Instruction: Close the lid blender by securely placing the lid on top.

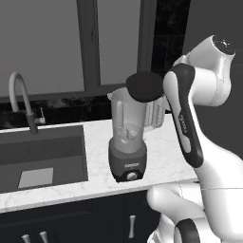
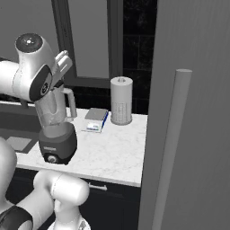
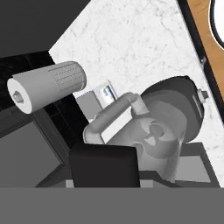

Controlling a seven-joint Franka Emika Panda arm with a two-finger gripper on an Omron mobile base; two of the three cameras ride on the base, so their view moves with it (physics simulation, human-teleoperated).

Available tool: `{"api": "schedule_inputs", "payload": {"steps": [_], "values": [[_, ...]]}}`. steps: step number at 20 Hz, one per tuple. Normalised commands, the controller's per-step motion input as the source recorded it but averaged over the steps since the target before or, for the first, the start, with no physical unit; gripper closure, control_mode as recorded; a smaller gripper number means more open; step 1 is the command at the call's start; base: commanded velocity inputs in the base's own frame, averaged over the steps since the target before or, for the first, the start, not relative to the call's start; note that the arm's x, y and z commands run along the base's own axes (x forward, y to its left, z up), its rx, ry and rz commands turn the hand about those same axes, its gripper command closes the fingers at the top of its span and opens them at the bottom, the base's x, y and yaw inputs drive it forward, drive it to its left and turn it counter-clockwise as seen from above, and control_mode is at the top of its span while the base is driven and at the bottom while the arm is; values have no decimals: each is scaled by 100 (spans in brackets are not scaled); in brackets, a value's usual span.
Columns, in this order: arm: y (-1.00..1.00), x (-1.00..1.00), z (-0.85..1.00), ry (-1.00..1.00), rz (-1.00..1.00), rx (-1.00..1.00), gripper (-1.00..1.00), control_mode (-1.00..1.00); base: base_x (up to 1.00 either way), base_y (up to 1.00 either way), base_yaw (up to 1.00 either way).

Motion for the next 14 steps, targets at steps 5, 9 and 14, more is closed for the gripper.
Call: {"api": "schedule_inputs", "payload": {"steps": [5,9,14], "values": [[28,37,0,0,-1,7,100,-100,0,0,0],[20,40,0,0,-1,5,100,-100,0,0,0],[10,40,-7,0,-4,1,100,-100,0,0,0]]}}
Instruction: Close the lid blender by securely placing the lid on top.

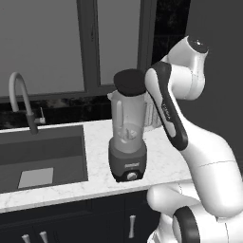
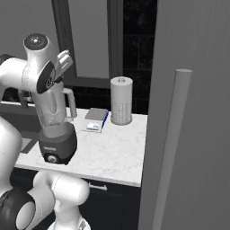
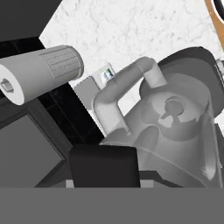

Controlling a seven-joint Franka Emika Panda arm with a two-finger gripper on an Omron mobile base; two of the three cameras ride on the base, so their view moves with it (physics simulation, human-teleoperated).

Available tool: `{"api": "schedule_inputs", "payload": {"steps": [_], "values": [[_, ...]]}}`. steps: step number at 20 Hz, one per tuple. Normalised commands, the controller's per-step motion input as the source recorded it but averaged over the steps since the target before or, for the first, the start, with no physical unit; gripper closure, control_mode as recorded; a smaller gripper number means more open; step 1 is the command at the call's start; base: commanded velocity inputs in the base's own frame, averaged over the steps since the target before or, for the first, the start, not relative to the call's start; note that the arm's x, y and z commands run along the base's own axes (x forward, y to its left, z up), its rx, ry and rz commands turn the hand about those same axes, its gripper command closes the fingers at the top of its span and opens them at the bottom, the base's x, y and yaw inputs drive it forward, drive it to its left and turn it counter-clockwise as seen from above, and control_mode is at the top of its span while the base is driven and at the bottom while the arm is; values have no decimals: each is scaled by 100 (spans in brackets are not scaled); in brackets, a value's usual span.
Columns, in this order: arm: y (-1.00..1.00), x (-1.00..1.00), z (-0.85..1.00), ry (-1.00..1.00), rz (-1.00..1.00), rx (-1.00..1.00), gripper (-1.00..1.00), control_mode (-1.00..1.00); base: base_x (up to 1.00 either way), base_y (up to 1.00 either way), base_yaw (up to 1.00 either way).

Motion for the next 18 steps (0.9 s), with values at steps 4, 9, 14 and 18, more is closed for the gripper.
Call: {"api": "schedule_inputs", "payload": {"steps": [4,9,14,18], "values": [[14,35,-18,1,-4,0,100,-100,0,0,0],[20,33,-23,1,-3,0,100,-100,0,0,0],[14,35,-13,1,-3,0,100,-100,0,0,0],[4,32,-7,2,-2,0,100,-100,0,0,0]]}}
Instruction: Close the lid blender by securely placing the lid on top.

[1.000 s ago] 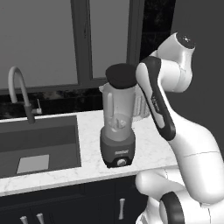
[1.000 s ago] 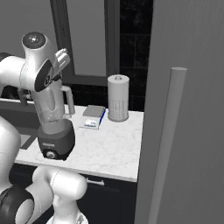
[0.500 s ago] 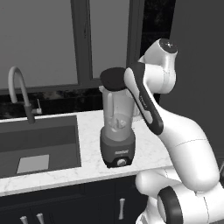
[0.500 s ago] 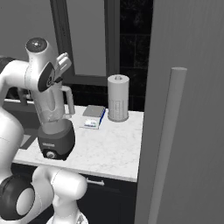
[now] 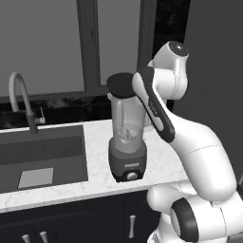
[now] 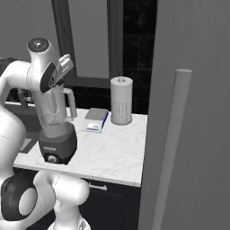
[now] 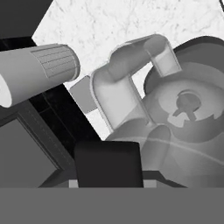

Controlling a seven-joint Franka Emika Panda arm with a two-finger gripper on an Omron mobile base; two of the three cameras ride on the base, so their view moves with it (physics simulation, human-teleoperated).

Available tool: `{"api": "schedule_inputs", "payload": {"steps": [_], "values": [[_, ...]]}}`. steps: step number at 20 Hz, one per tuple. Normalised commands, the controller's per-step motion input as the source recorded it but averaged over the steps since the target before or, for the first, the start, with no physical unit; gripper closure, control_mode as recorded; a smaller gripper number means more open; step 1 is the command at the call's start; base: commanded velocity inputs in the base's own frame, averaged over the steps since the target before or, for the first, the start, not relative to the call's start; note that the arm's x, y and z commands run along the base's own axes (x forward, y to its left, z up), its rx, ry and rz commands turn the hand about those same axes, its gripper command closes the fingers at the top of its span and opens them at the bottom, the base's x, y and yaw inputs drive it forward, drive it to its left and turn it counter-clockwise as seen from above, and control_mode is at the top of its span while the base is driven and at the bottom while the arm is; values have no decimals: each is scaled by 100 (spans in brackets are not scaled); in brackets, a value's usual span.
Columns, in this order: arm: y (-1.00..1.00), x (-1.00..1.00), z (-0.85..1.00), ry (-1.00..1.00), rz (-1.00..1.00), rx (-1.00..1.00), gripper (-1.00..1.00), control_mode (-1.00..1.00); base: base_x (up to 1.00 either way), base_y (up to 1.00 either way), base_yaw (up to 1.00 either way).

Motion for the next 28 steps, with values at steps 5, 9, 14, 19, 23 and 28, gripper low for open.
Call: {"api": "schedule_inputs", "payload": {"steps": [5,9,14,19,23,28], "values": [[0,4,0,9,0,0,100,-100,0,0,0],[0,-14,-1,8,0,0,100,-100,0,0,0],[0,-27,0,6,0,0,100,-100,0,0,0],[0,-28,0,4,0,0,100,-100,0,0,0],[0,-25,0,3,0,0,100,-100,0,0,0],[0,-16,-1,5,0,0,100,-100,0,0,0]]}}
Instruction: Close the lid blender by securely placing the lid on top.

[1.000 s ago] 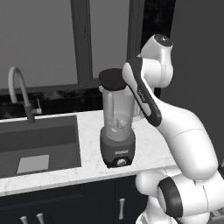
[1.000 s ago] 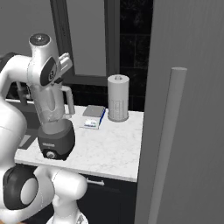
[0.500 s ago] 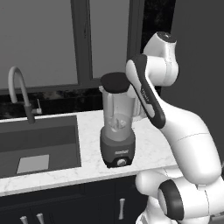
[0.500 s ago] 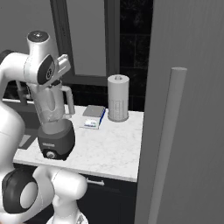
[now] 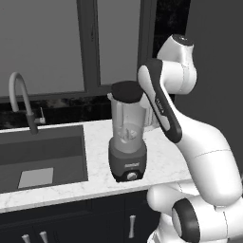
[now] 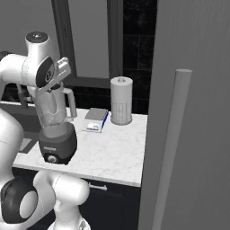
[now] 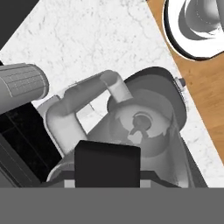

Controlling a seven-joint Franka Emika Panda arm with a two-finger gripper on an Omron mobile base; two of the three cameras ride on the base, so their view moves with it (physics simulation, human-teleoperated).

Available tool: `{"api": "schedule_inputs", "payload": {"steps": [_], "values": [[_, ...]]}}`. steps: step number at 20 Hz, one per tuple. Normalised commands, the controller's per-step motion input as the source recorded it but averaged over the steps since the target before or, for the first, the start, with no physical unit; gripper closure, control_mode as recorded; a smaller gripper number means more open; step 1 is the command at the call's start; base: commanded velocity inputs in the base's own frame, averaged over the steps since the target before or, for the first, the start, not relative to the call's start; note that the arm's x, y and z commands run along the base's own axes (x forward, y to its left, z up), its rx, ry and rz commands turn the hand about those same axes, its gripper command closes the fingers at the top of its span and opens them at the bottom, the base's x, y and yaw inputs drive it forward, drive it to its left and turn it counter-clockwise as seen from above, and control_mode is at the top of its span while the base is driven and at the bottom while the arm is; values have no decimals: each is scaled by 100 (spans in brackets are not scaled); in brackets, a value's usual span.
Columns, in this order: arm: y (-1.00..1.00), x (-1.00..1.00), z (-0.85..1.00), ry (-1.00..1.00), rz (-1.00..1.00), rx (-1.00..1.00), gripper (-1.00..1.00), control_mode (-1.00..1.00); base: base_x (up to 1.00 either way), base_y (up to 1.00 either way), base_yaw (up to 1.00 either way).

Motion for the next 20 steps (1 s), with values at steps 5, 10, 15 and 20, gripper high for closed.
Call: {"api": "schedule_inputs", "payload": {"steps": [5,10,15,20], "values": [[-15,-21,-4,11,-1,0,100,-100,0,0,0],[-27,-4,-10,19,-6,0,100,-100,0,0,0],[-19,0,-14,20,-7,0,100,-100,0,0,0],[-1,-15,0,16,-6,0,100,-100,0,0,0]]}}
